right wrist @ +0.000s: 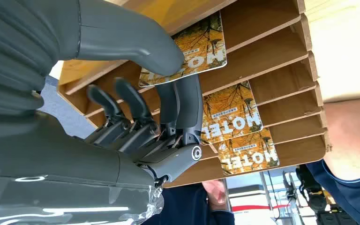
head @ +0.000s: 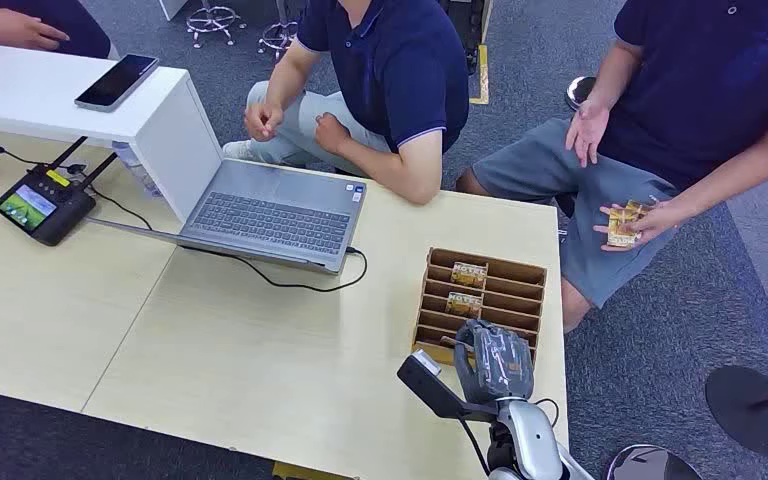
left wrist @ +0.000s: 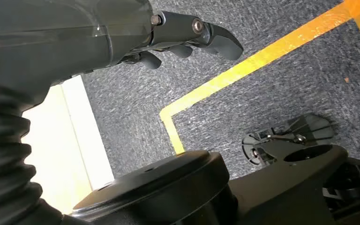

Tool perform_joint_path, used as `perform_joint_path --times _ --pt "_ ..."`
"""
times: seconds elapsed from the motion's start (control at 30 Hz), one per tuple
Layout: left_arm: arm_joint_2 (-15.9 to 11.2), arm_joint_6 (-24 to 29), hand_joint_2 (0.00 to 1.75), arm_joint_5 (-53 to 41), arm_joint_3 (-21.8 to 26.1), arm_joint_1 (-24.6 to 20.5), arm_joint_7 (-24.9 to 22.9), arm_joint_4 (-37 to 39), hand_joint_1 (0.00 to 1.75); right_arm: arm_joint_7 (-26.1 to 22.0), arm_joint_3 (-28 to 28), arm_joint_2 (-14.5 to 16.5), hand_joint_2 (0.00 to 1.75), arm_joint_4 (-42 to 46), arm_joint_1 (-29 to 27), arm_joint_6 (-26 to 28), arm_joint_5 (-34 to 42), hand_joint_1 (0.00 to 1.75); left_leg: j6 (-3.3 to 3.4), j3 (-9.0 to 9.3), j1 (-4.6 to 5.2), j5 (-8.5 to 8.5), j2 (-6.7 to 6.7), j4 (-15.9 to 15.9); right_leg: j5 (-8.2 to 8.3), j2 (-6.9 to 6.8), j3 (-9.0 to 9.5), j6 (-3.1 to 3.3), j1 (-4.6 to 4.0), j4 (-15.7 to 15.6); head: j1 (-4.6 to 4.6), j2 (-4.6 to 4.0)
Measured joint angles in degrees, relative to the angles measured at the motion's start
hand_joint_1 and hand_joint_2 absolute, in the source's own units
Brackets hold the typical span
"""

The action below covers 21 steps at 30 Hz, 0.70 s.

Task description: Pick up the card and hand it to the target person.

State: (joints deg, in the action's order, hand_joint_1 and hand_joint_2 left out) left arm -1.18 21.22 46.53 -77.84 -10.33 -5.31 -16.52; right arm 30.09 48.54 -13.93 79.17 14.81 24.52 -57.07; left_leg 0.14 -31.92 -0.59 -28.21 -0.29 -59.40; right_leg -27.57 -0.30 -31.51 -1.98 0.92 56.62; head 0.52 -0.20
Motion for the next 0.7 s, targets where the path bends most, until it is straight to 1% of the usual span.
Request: perform_joint_path --times 0.13,0.43,0.6,0.7 --pt "0.0 0.2 0.00 0.0 0.0 0.0 0.0 0.0 0.00 0.0 0.0 0.0 1.75 0.0 0.0 0.0 0.0 1.62 0.00 0.00 0.00 0.00 0.00 0.0 0.00 0.00 0.00 0.00 0.00 0.0 0.00 0.00" --pt "0.0 1.7 0.00 -0.4 0.0 0.0 0.3 0.0 0.00 0.0 0.0 0.0 1.75 0.0 0.0 0.1 0.0 1.62 0.00 0.01 0.00 0.00 0.00 0.0 0.00 0.00 0.00 0.00 0.00 0.0 0.00 0.00" --pt "0.0 4.7 0.00 -1.0 0.0 0.0 0.7 0.0 0.00 0.4 0.0 -0.1 1.75 0.1 -0.1 0.5 -0.4 1.62 0.00 0.01 0.00 0.00 0.00 0.0 0.00 0.00 0.00 0.00 0.00 0.0 0.00 0.00" --pt "0.0 5.4 0.00 -1.3 0.0 0.0 0.6 0.0 0.00 0.5 -0.1 -0.3 1.75 0.4 -0.4 1.2 -0.5 1.62 0.00 0.01 0.00 0.00 0.00 0.0 0.00 0.00 0.00 0.00 0.00 0.0 0.00 0.00"
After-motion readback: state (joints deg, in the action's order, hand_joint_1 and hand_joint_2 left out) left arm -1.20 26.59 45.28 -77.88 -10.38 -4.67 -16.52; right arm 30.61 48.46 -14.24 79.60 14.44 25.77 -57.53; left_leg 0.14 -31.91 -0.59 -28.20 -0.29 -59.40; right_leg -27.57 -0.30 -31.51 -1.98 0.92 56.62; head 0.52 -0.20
